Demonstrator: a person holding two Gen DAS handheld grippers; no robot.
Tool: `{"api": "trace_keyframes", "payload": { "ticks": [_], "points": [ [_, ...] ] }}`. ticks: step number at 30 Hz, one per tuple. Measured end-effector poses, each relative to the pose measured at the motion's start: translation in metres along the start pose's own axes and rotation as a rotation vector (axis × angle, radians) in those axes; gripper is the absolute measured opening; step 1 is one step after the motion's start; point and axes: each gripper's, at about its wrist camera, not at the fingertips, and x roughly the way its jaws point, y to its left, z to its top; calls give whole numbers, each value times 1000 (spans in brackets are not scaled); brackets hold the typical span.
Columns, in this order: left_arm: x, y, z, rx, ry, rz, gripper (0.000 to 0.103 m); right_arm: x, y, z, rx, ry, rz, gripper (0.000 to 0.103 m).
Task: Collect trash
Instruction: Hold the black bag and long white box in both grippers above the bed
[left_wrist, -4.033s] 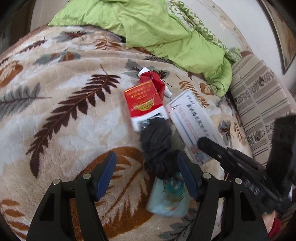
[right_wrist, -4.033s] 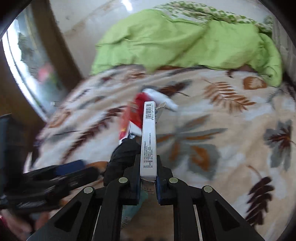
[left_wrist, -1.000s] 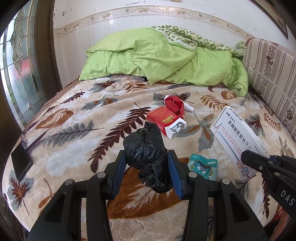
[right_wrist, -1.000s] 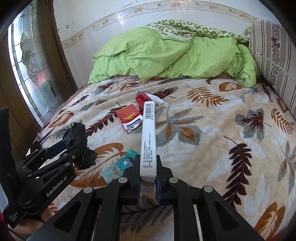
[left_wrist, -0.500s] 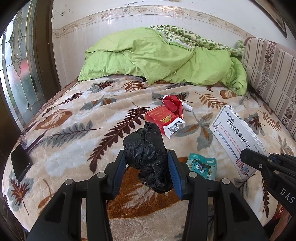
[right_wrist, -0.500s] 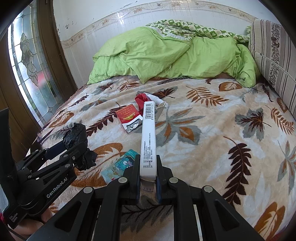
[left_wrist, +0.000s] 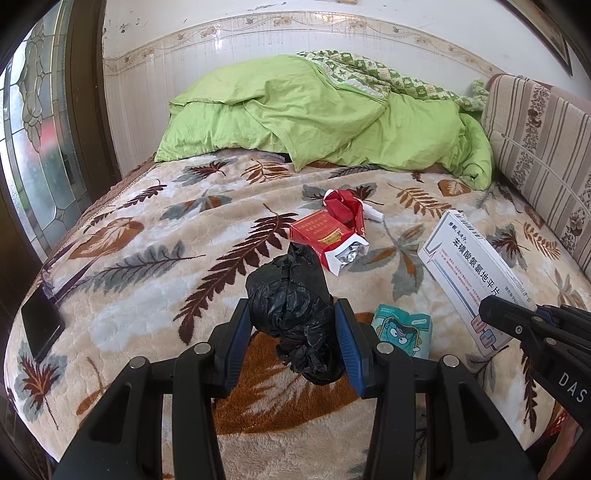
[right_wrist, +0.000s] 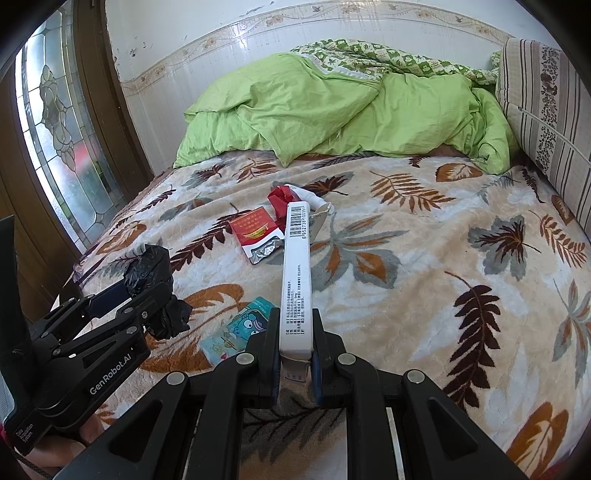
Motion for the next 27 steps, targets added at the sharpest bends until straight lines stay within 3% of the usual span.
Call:
{"api": "trace_keyframes", "payload": {
  "ticks": [27],
  "points": [
    [0, -1, 0, 7, 1, -8, 44, 0, 0, 1, -2, 0, -1, 13]
  ]
}}
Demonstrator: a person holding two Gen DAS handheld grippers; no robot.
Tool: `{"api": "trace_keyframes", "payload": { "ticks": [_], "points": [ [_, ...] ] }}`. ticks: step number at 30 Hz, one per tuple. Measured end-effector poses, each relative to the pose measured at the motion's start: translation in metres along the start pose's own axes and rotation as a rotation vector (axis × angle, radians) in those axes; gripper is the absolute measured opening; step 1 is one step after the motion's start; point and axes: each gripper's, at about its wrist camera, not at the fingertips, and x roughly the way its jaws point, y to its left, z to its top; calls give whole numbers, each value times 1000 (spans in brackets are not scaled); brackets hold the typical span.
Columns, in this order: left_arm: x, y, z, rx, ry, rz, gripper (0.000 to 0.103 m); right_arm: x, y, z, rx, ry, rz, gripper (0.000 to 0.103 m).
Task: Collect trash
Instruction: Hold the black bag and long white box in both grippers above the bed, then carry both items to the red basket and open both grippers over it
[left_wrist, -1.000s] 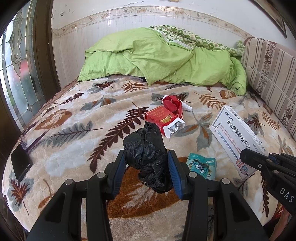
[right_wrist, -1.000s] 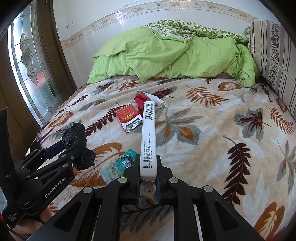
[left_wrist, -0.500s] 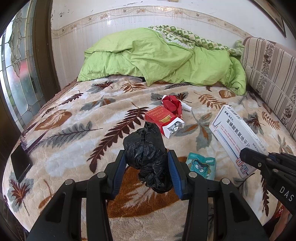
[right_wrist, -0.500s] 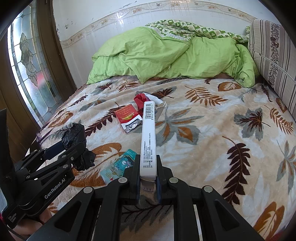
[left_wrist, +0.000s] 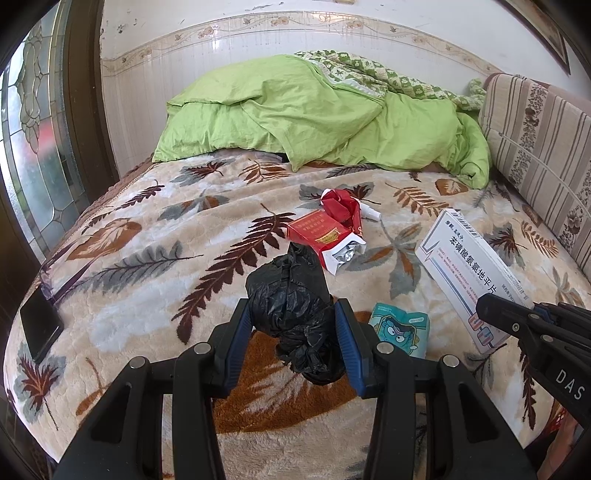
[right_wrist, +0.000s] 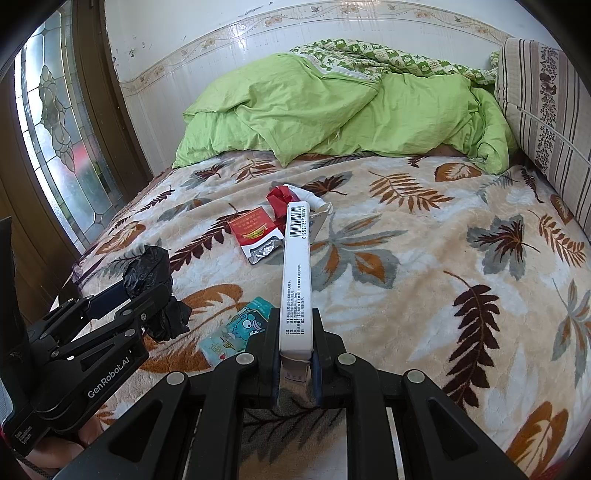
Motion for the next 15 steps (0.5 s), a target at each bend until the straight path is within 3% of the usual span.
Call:
{"api": "trace_keyframes", "payload": {
  "ticks": [15],
  "points": [
    [1, -1, 0, 3, 4, -6, 44, -1, -1, 0, 1, 1, 0, 13]
  ]
}}
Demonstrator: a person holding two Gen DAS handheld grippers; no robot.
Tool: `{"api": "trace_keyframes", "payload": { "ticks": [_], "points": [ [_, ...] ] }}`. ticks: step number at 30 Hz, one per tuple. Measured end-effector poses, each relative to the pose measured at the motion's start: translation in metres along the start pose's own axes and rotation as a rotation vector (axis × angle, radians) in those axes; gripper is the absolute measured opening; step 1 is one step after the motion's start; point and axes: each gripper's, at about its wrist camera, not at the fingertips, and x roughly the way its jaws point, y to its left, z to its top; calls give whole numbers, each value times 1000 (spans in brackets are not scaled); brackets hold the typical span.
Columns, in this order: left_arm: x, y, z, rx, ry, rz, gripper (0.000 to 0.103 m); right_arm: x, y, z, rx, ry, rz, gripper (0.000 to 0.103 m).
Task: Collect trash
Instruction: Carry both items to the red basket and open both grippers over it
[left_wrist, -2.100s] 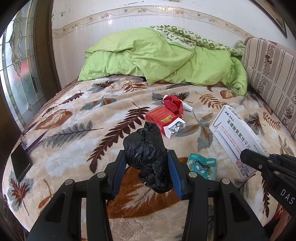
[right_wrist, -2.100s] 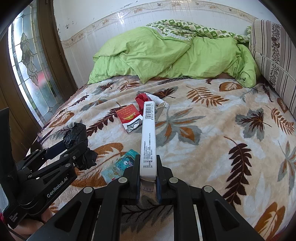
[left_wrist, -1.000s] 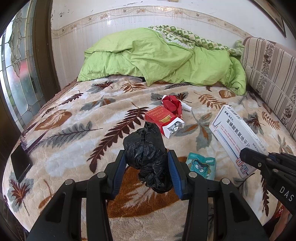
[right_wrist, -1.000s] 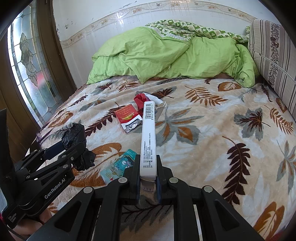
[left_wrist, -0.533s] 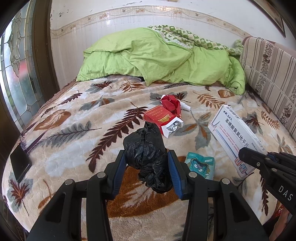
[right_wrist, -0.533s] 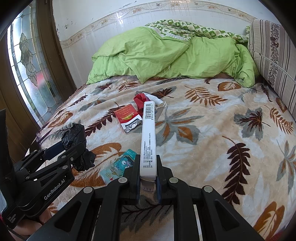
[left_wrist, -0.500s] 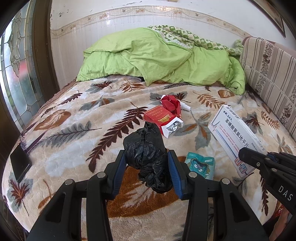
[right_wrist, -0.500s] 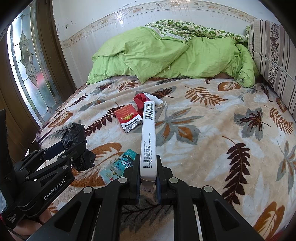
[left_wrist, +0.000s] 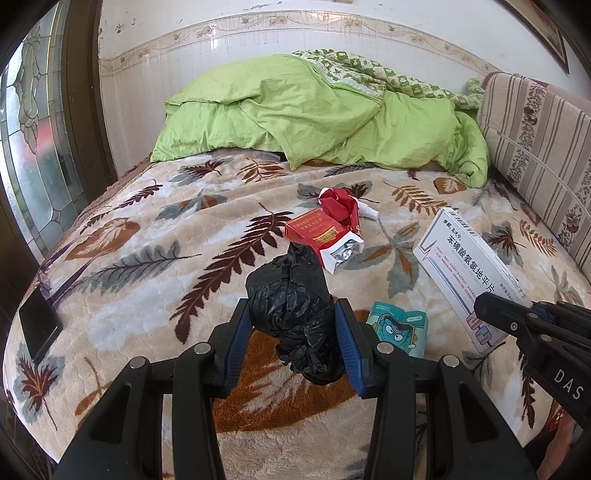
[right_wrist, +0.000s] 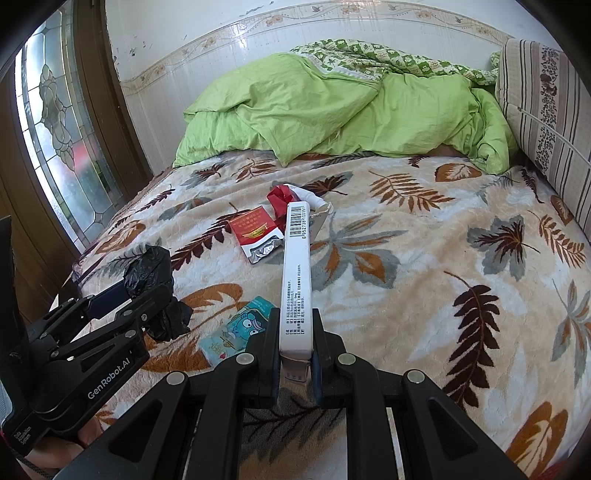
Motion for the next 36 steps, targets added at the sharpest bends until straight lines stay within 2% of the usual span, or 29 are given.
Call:
{"api": "trace_keyframes", "payload": {
  "ticks": [25, 29, 33, 36],
  "points": [
    [0, -3, 0, -7, 11, -27, 44, -4, -4, 3, 25, -10, -2, 13],
    [-13, -9, -4, -11, 7, -95, 44, -27, -10, 5, 58, -62, -2, 13],
    [-33, -25, -9, 26, 12, -221, 44, -65, -26, -8, 131, -91, 27, 13],
    [-55, -49, -9, 88, -3, -314, 44, -100, -44, -26, 156, -102, 10, 13]
  ]
}}
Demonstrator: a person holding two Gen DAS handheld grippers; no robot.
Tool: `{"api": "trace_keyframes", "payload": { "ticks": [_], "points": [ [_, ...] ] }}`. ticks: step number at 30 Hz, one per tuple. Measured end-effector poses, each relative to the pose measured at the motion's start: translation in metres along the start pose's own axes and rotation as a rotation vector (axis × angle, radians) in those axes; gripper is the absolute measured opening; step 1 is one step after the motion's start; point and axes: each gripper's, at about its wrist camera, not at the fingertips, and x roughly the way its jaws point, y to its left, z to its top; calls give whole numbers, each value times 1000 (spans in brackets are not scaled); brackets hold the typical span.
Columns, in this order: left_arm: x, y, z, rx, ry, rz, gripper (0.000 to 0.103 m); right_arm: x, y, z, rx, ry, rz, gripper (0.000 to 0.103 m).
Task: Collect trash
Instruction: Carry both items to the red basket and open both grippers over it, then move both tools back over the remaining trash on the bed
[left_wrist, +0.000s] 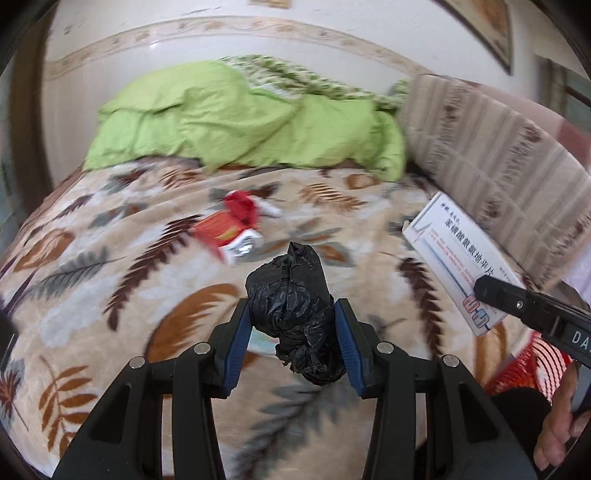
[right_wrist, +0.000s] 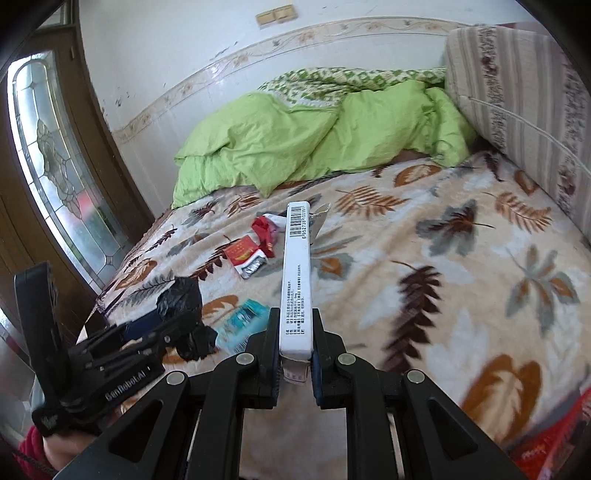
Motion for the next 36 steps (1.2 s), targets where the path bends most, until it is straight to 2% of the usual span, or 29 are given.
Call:
{"api": "trace_keyframes", "payload": {
  "ticks": [4, 9, 16, 22, 24, 27, 32, 36],
  "points": [
    [-15, -55, 3, 80, 19, -132, 44, -54, -43, -18, 71, -10, -58, 13],
    [-29, -135, 11, 190, 59, -324, 44, -125, -106, -41, 187, -55, -202, 13],
    [-28, -256, 2, 366, 173, -568, 44, -204, -186, -77, 386, -115, -374, 13],
    [-8, -319, -13, 396, 272, -679, 46, -233, -221, -99, 466, -131, -452, 14],
    [1, -327, -15, 386, 306, -684, 62, -233, -230, -105, 487, -116, -491, 18],
    [2, -322, -18, 380, 301, -673, 62, -235, -242, -110, 527, -102, -505, 31],
    [3, -289, -6, 336, 265, -610, 63, -235, -233, -101, 483, -132, -502, 32],
    [2, -250, 1, 309, 229, -526, 66, -214, -216, -80, 442, -136, -417, 37]
  ]
}}
